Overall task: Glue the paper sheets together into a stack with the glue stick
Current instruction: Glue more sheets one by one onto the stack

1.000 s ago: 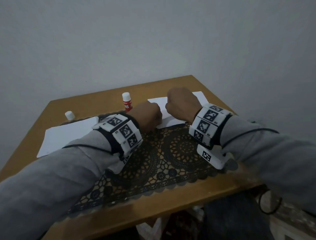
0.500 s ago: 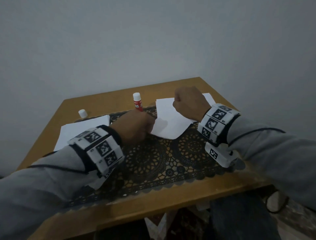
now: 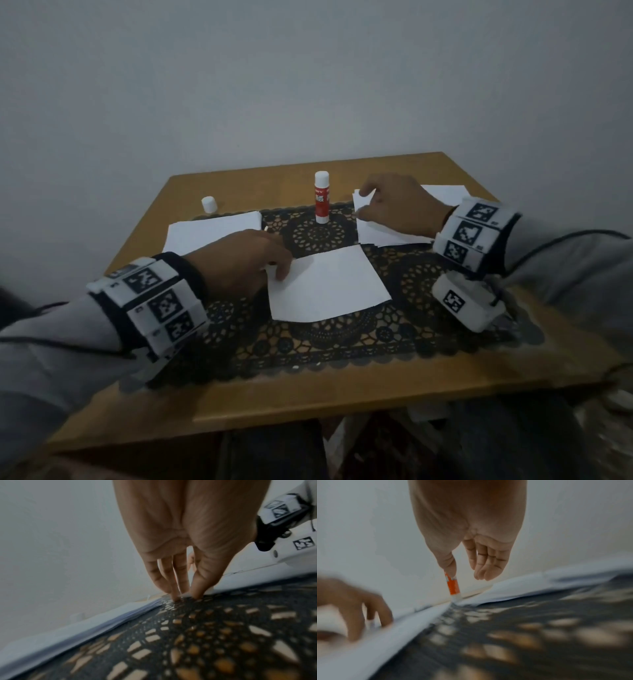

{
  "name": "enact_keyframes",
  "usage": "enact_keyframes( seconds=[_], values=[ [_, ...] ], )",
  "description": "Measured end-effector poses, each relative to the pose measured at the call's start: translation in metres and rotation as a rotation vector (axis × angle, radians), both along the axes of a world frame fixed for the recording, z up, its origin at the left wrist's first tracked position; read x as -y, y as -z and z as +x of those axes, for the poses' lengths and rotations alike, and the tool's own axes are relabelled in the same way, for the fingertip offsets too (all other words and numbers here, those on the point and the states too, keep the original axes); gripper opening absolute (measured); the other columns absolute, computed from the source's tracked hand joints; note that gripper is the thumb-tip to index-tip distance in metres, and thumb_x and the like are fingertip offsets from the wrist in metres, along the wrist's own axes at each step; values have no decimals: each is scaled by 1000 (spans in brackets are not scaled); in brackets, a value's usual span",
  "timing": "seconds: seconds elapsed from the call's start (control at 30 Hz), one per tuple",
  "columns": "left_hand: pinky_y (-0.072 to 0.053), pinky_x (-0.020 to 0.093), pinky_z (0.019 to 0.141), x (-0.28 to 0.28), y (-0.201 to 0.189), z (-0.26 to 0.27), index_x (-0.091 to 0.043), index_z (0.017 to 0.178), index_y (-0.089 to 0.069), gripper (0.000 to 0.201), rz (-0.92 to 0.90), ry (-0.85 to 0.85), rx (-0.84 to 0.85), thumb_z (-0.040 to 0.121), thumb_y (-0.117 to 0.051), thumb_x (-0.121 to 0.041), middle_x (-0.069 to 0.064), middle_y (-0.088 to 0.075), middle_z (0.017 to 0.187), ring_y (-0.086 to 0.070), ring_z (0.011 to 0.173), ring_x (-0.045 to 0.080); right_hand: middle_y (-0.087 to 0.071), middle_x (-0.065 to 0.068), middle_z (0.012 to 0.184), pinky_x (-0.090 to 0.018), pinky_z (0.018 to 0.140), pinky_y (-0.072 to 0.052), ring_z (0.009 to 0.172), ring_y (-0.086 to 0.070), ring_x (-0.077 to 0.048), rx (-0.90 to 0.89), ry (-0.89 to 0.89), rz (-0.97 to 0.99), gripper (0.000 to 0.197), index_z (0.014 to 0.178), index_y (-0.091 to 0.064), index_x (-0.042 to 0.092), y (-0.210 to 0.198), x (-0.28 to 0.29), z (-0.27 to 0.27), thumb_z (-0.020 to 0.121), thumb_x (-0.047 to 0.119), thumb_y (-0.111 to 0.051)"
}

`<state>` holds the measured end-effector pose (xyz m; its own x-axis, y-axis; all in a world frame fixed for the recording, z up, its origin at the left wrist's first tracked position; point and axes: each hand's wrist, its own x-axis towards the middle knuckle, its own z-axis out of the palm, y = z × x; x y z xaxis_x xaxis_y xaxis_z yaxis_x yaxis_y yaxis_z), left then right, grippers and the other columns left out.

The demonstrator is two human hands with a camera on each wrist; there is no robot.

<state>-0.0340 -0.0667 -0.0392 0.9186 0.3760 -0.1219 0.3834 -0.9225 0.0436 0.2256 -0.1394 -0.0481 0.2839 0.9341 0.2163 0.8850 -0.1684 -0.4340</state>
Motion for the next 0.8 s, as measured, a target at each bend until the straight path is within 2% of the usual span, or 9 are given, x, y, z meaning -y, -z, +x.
enact_keyframes(
  seconds=[0.1, 0.2, 0.27, 0.37, 0.47, 0.57, 0.63, 0.73, 0.8],
  values=[
    [-42, 30, 101, -3, -4, -2, -29, 104, -63, 44, -56, -12, -83, 75, -55, 4, -11, -55, 127, -50, 116, 11, -52, -1, 117, -27, 65, -49, 93, -56, -17, -277, 31, -30, 63, 129, -53, 13, 1, -24, -12, 77, 39, -77],
    [-42, 33, 102, -2, -4, -5, -29, 109, -63, 42, -77, -12, -89, 78, -55, -1, -10, -55, 129, -50, 117, 12, -55, -1, 123, -33, 80, -48, 106, -57, -21, -279, 26, -20, 67, 129, -56, 11, 3, -46, -24, 74, 42, -79],
    [-41, 29, 103, 0, -2, -6, -27, 111, -64, 35, -61, -5, -60, 84, -55, -7, -9, -54, 129, -50, 117, 11, -64, -4, 111, -35, 78, -47, 98, -61, -24, -259, 24, 5, 49, 110, -66, 9, 6, -57, -28, 73, 38, -79],
    [-32, 18, 102, 3, -2, -7, -23, 117, -64, 32, -39, 27, -40, 90, -53, -12, -6, -48, 136, -45, 123, 11, -65, -5, 88, -30, 68, -43, 80, -60, -20, -272, -6, -35, 27, 92, -67, 8, 8, -65, -32, 78, 29, -78],
    [-32, 23, 108, 10, -3, -12, -22, 126, -60, 35, 16, 52, -81, 93, -50, -17, -3, -43, 137, -39, 126, 12, -61, -4, 84, -26, 66, -40, 76, -56, -17, -195, -36, -19, 23, 90, -65, 7, 5, -61, -35, 81, 26, -74],
    [-38, 31, 103, 22, -2, -15, -20, 129, -56, 36, 86, 51, -179, 95, -45, -24, 1, -42, 130, -40, 117, 15, -57, -1, 79, -26, 65, -39, 71, -52, -14, -96, -43, 11, 18, 89, -57, 9, -4, -52, -39, 87, 24, -66],
    [-41, 35, 101, 32, 0, -16, -17, 131, -51, 38, 103, 25, -245, 96, -43, -30, 4, -42, 129, -42, 114, 17, -59, -4, 75, -30, 62, -45, 63, -57, -15, -147, -117, -76, 14, 90, -55, 10, -11, -45, -42, 92, 22, -61],
    [-42, 37, 102, 44, 2, -19, -17, 140, -40, 47, 79, 8, -284, 97, -42, -35, 5, -44, 131, -44, 117, 19, -64, -9, 68, -28, 49, -51, 52, -63, -16, -212, -219, -156, 21, 97, -60, 10, -26, -29, -50, 96, 31, -57],
    [-43, 37, 102, 51, 5, -22, -15, 141, -38, 51, 58, -6, -287, 97, -41, -39, 5, -45, 132, -46, 117, 19, -62, 3, 65, -20, 50, -45, 49, -58, -3, -124, -260, -89, 23, 95, -64, 12, -34, -17, -58, 93, 36, -61]
  ],
)
